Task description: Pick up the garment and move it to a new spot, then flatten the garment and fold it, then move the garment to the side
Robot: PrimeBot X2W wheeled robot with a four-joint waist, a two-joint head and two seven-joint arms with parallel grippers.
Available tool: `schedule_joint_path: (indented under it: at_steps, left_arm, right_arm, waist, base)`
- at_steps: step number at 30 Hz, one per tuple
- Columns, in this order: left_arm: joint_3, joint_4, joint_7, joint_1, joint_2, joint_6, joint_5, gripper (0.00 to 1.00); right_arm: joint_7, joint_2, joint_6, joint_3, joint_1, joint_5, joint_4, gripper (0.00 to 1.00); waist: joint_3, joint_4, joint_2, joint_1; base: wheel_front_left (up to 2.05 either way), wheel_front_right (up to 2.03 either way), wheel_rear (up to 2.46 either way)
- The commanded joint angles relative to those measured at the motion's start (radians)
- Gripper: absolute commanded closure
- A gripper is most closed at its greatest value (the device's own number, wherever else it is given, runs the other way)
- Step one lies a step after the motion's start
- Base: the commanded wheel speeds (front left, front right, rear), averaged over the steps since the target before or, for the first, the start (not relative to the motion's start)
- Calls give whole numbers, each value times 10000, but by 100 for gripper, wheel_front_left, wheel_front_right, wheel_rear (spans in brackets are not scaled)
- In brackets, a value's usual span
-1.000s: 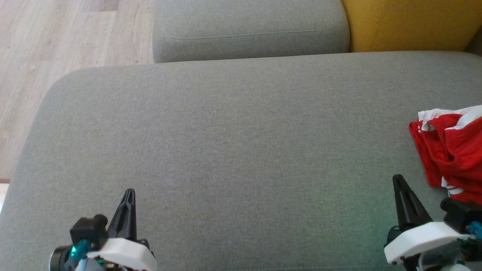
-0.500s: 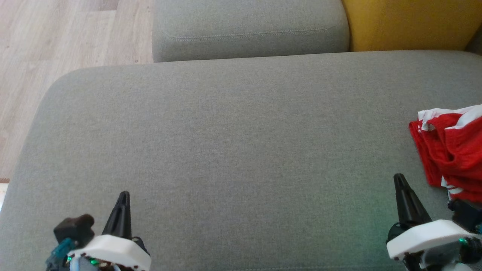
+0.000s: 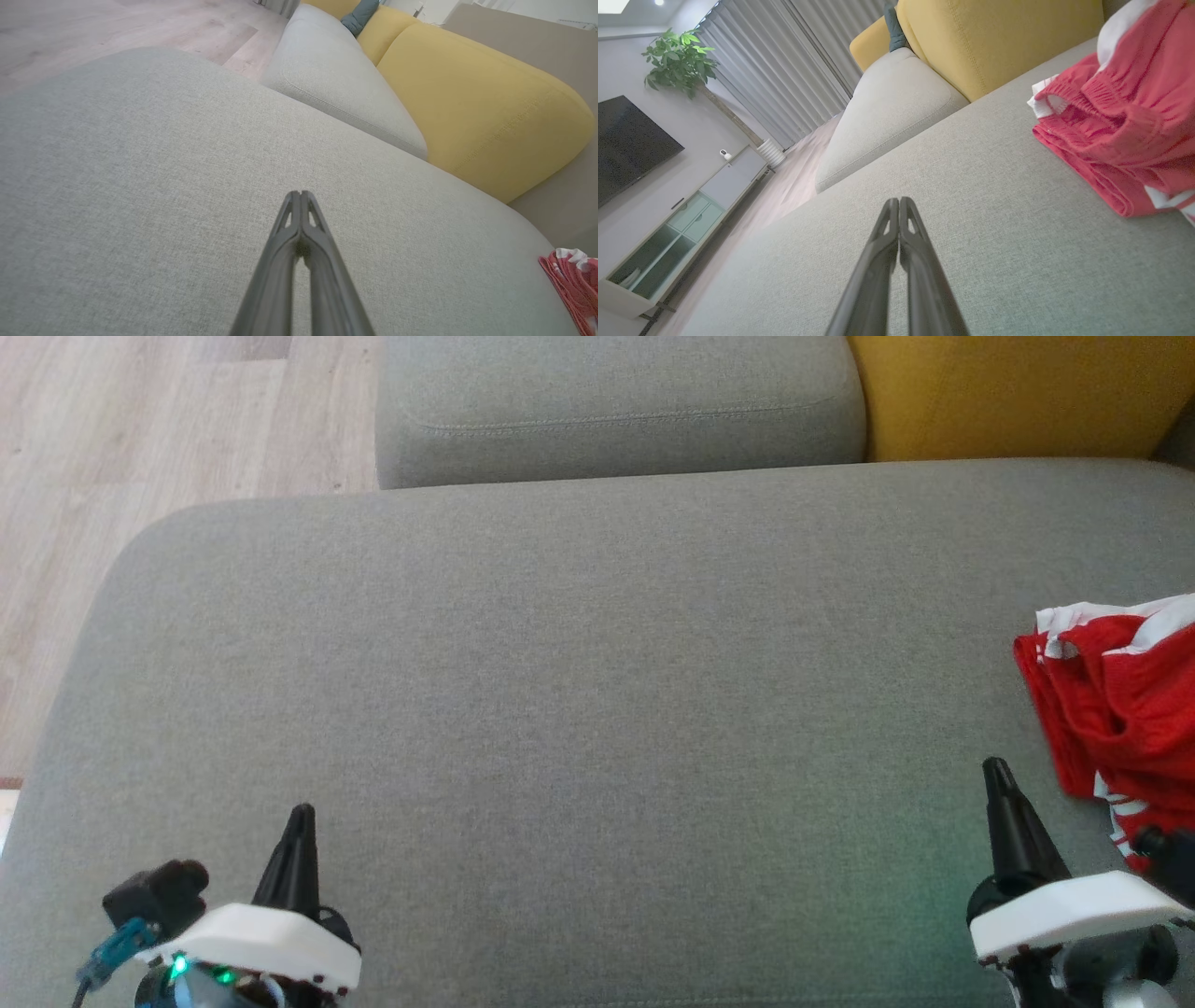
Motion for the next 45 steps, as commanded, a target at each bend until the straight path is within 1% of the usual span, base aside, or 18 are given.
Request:
schedule_joint_path:
  at_steps: [1, 45]
  left_arm:
    - [252, -282, 38, -588, 66, -89, -293, 100]
    - [1429, 157, 1101, -1180, -391, -1053, -5182, 100]
  right_arm:
    - [-63, -144, -3, -8, -521, 317, -234, 100]
    - [-15, -197, -6, -170, -1314, 5347, 793, 100]
  waist:
    - [2, -1, 0, 0]
    - [76, -45, 0, 0]
  base:
    - [0, 0, 0]
    - [0, 0, 0]
